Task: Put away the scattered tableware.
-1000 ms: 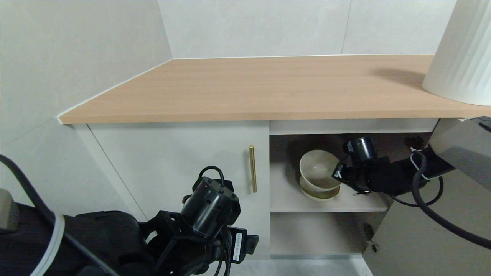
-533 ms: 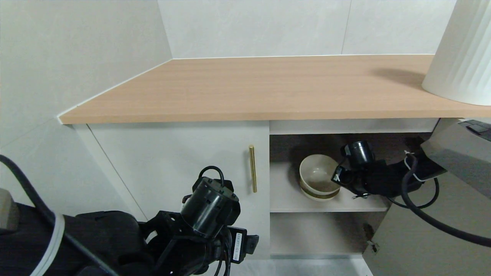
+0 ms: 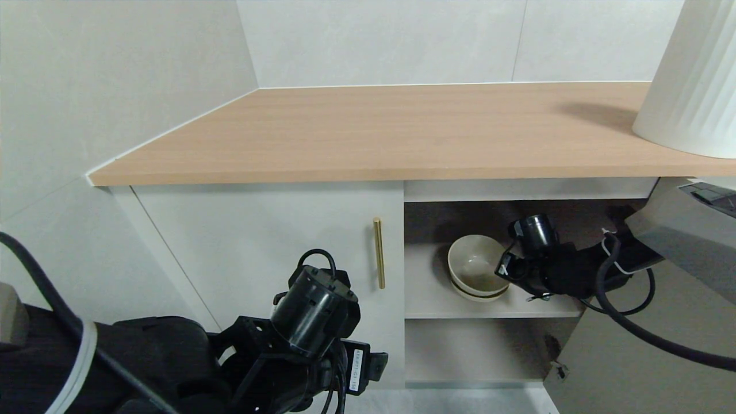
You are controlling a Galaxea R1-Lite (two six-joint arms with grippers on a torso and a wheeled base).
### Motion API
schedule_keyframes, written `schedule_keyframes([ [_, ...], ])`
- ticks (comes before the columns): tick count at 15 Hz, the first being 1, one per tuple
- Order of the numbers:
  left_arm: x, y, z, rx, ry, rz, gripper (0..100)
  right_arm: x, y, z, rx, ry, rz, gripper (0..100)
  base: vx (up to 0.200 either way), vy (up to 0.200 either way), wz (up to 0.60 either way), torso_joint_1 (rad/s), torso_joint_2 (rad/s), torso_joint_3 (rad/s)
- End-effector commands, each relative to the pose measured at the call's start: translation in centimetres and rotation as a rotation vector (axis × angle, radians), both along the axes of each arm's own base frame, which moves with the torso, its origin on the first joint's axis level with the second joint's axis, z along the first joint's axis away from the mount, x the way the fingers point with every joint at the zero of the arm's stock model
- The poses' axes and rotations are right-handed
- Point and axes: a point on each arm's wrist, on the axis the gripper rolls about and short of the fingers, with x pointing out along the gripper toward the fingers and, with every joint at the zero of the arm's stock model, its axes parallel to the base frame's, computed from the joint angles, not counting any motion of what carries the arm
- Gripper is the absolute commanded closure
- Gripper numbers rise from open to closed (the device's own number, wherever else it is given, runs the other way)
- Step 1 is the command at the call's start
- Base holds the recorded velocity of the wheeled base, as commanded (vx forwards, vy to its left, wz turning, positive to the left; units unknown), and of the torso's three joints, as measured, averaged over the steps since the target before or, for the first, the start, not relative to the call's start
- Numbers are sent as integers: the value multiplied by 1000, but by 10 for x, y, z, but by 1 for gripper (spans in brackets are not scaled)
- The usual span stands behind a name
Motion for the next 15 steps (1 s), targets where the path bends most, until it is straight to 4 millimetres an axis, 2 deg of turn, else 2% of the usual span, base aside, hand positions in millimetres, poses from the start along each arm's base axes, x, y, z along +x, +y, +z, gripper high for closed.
schedule_keyframes([
  [1, 0, 0, -1, 1, 1, 1, 0, 0, 0, -1, -2, 4, 1, 100, 0, 0, 0, 0, 0, 0],
  [2, 0, 0, 0, 1, 0, 0, 0, -1, 1, -1, -1, 4, 4, 0, 0, 0, 0, 0, 0, 0],
  [6, 0, 0, 0, 1, 0, 0, 0, -3, 1, 0, -3, 28, 11, 0, 0, 0, 0, 0, 0, 0],
  [9, 2, 2, 4, 6, -27, 25, 0, -9, -1, 10, -6, 37, 15, 0, 0, 0, 0, 0, 0, 0],
  [12, 9, 18, 24, -34, -82, 79, 0, -37, 3, 44, 11, 114, 80, 0, 0, 0, 0, 0, 0, 0],
  [15, 2, 50, 46, -83, -133, 149, 0, -86, 3, 83, -22, 151, 230, 0, 0, 0, 0, 0, 0, 0],
])
